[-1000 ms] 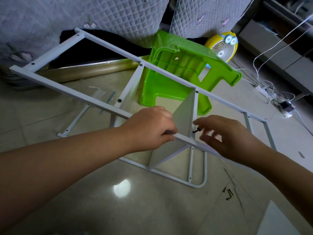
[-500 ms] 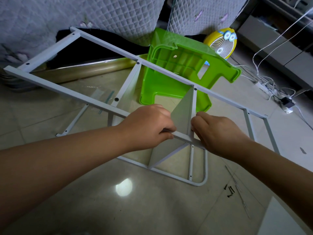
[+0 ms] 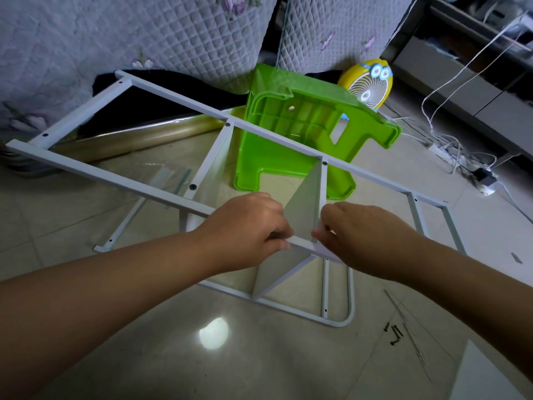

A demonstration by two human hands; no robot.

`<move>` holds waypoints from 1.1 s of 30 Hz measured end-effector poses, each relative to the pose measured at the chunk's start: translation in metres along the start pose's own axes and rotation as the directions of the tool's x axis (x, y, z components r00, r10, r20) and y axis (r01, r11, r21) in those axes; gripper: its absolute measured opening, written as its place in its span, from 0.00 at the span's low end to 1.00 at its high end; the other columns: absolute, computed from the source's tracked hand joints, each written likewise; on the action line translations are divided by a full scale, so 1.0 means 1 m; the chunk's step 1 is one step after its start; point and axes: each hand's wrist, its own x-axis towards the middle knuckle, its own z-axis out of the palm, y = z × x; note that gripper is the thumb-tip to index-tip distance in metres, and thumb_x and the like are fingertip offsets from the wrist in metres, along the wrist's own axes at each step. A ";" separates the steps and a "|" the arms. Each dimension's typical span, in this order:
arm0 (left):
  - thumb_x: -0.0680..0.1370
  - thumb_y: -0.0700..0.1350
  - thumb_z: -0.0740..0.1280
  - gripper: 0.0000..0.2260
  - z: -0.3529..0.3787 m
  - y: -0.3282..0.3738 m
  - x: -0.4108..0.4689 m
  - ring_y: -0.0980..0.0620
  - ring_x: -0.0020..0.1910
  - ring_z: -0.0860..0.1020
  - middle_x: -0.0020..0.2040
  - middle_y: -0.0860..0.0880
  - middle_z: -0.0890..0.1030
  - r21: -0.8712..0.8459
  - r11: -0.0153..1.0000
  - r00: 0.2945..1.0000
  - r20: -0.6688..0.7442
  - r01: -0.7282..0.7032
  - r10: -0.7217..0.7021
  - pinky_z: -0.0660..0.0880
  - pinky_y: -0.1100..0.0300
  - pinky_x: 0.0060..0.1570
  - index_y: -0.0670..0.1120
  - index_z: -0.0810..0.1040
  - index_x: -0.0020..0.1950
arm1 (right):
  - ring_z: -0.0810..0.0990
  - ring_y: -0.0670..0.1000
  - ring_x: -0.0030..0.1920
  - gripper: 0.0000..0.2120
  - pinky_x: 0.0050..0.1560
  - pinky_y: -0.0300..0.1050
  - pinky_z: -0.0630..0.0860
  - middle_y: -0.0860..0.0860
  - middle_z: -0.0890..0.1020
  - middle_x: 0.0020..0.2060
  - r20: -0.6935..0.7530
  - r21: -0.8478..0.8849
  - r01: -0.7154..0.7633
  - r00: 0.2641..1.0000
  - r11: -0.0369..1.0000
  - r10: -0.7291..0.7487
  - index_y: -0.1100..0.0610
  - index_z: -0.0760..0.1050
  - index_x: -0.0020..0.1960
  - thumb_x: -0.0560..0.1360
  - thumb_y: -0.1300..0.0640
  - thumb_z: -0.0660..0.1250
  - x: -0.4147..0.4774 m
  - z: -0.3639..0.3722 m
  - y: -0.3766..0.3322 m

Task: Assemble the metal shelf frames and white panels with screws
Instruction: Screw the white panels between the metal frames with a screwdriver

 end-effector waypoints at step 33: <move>0.70 0.54 0.53 0.26 0.099 0.086 0.176 0.43 0.59 0.72 0.59 0.41 0.77 0.054 0.998 0.948 0.313 0.037 -0.052 0.65 0.57 0.57 0.43 0.76 0.62 | 0.75 0.55 0.43 0.08 0.43 0.45 0.69 0.57 0.77 0.43 -0.175 0.576 -0.605 0.566 0.550 0.806 0.65 0.76 0.48 0.77 0.62 0.60 -0.148 0.102 0.170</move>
